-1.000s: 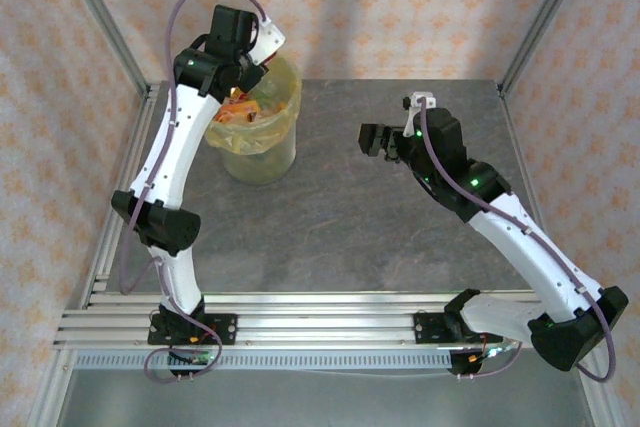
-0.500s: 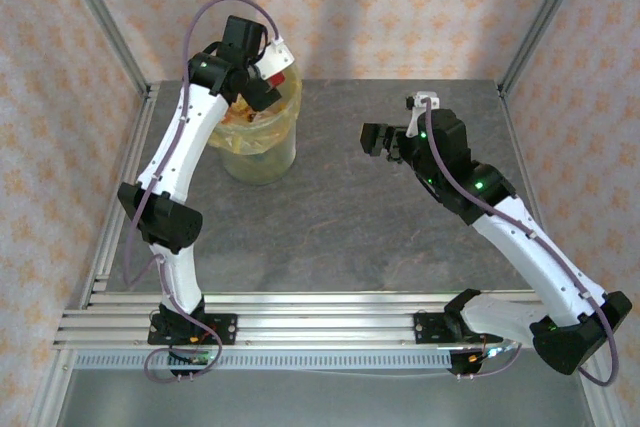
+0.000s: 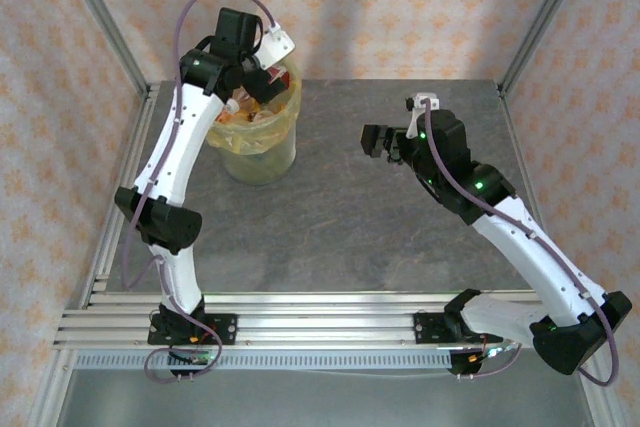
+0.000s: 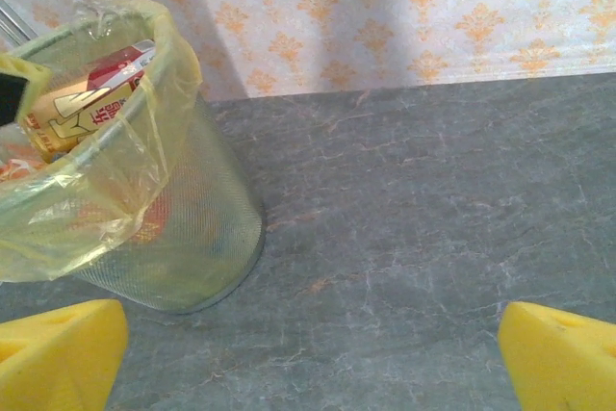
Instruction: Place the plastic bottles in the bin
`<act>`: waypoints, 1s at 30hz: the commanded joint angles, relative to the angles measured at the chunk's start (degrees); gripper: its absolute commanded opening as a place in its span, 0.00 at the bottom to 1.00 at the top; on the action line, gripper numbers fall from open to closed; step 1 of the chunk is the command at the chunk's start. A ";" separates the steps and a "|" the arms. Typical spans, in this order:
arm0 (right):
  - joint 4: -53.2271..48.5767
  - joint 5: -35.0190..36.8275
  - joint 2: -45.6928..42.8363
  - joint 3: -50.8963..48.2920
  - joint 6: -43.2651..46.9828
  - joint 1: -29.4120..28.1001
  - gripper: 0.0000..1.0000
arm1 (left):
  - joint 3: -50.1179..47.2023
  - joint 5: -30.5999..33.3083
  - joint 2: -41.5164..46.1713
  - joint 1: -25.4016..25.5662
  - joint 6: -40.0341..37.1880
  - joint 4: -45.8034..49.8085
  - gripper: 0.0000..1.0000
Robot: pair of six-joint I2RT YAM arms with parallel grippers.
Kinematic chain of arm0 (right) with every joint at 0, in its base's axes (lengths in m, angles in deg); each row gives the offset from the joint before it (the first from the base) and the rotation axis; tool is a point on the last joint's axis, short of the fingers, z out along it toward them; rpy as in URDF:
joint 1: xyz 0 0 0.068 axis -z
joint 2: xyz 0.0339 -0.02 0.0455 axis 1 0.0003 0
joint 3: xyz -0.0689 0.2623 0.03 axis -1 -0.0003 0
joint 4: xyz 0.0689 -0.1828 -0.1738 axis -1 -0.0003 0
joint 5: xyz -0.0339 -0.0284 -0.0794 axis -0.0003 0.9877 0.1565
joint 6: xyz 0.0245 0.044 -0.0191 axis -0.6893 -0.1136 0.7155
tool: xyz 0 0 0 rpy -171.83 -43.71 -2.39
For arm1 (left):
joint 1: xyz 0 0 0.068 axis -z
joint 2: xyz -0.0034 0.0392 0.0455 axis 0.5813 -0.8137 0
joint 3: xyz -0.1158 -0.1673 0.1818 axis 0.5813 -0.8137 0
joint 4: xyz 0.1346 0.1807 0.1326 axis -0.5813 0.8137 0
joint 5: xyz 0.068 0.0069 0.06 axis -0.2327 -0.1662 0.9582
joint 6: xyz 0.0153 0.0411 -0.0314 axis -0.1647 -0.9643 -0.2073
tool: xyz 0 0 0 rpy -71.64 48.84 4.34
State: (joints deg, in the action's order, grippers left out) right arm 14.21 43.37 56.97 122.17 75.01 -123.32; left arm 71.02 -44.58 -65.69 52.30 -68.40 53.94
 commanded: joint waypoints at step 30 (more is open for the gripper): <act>4.77 31.87 -15.14 -22.86 5.29 -0.14 0.99 | -80.85 45.50 68.48 -0.75 57.36 -25.87 1.00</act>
State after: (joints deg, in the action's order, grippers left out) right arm 15.37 68.38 43.39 102.12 78.18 -123.32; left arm -5.08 -6.51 2.18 52.25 -17.78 30.46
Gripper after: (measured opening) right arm 0.992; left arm 0.996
